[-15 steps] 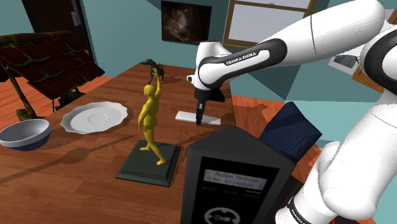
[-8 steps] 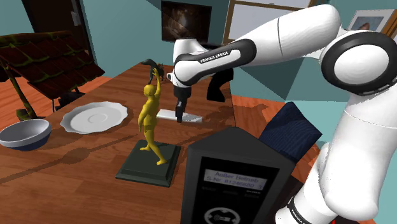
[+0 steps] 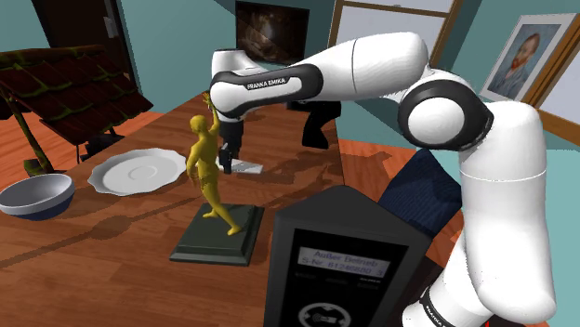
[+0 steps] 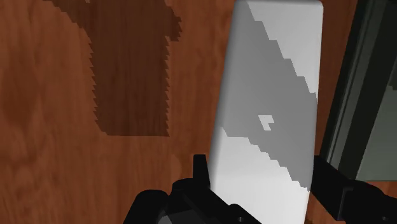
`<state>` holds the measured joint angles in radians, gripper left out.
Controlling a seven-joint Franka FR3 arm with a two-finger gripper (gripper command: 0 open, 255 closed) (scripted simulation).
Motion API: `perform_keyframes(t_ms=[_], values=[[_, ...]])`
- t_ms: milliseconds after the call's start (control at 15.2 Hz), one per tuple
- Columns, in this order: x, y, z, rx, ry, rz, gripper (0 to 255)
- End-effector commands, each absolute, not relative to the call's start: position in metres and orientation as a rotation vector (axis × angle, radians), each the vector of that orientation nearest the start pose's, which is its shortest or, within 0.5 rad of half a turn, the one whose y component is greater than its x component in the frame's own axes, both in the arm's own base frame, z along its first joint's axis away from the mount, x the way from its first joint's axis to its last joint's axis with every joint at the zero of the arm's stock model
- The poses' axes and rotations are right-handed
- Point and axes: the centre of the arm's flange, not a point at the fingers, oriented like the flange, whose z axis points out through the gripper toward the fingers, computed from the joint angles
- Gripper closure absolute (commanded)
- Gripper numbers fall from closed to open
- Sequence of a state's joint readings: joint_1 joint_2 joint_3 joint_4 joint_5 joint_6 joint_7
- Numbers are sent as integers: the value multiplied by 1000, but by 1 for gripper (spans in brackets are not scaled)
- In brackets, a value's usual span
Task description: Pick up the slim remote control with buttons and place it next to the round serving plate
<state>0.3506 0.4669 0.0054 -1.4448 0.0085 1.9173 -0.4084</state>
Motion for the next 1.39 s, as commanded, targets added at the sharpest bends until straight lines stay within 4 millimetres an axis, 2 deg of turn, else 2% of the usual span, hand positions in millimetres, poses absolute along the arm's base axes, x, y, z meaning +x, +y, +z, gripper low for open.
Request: perform_keyframes(t_ms=[0,198,1188,1320], values=[[669,263,422,-2908,-1162,-7,255],[693,288,422,-2908,-1162,-7,255],[693,288,340,-2908,-1162,-7,255],[693,288,340,-2908,-1162,-7,255]])
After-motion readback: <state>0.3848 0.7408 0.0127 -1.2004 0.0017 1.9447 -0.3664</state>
